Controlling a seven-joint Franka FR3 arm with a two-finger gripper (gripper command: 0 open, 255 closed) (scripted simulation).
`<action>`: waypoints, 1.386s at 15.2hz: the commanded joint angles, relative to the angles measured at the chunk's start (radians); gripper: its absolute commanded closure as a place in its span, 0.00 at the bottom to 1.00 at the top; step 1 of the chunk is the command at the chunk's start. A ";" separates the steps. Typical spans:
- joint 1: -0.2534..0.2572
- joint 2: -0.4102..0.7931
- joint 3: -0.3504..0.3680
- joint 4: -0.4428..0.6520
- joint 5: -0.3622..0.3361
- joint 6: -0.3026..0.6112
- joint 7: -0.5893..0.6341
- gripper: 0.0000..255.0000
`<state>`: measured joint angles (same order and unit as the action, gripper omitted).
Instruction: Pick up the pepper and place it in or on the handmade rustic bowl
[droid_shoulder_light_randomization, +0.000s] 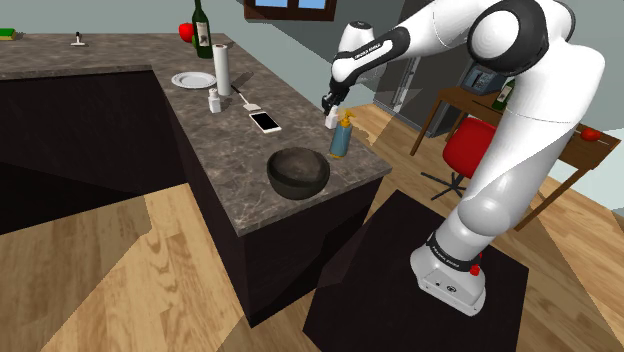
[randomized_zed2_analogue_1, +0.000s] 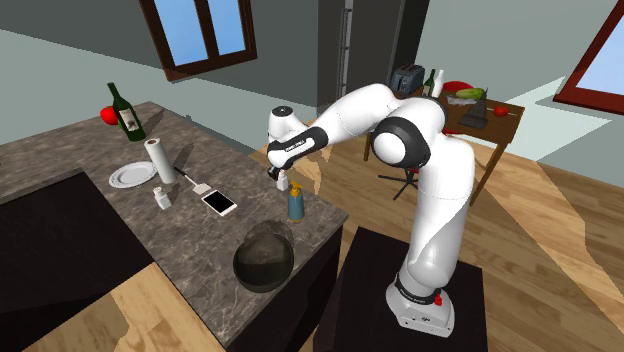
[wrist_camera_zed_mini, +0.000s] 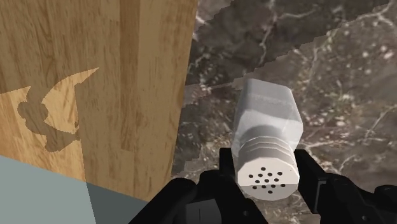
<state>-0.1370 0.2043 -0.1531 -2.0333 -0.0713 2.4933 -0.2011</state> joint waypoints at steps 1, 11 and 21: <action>0.002 -0.014 0.000 0.008 -0.002 -0.022 0.001 1.00; 0.004 -0.073 0.000 0.073 -0.005 -0.146 -0.004 1.00; 0.006 -0.113 0.000 0.160 -0.005 -0.272 -0.011 1.00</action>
<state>-0.1298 0.0925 -0.1520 -1.8854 -0.0774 2.2346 -0.2089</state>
